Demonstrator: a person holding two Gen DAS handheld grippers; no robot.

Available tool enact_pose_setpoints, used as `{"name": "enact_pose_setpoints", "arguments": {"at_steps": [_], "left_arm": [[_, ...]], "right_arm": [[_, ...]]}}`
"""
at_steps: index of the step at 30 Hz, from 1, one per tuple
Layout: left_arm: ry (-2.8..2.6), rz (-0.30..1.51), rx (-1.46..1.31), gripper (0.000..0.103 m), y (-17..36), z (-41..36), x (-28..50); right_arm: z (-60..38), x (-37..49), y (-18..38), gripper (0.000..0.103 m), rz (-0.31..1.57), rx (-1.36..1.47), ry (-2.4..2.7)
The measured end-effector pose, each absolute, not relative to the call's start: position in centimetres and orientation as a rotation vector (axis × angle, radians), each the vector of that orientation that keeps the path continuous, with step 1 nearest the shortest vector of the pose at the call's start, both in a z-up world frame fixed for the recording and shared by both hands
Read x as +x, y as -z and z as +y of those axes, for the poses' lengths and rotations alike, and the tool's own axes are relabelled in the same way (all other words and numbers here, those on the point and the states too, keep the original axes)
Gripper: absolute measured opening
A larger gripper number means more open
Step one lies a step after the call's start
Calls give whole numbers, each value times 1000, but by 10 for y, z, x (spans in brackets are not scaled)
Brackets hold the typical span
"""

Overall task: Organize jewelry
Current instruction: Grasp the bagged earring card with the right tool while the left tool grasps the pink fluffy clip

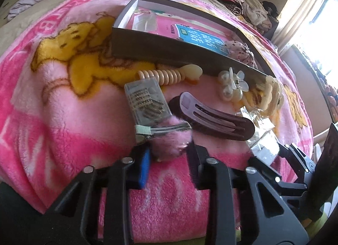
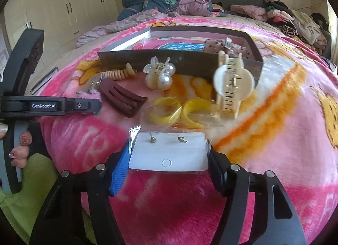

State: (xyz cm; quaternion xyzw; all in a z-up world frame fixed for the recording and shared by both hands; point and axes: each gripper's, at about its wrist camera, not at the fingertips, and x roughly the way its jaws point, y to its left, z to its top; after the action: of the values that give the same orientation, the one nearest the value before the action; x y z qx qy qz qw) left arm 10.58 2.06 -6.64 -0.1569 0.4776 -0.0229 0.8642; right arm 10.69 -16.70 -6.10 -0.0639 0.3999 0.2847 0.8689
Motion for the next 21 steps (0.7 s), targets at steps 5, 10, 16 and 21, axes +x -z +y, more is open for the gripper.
{"name": "enact_pose_setpoints", "arguments": {"at_steps": [5, 10, 16, 21], "left_arm": [[73, 1002, -318, 20, 61, 20, 96], [85, 983, -314, 20, 52, 22, 83], [71, 935, -299, 20, 37, 29, 76], [61, 908, -313, 20, 29, 37, 74]], "right_arm": [[-176, 104, 54, 63, 832, -117, -582], [-181, 99, 45, 63, 818, -117, -578], [-177, 99, 31, 63, 795, -127, -579], [-168, 102, 21, 63, 783, -144, -588]]}}
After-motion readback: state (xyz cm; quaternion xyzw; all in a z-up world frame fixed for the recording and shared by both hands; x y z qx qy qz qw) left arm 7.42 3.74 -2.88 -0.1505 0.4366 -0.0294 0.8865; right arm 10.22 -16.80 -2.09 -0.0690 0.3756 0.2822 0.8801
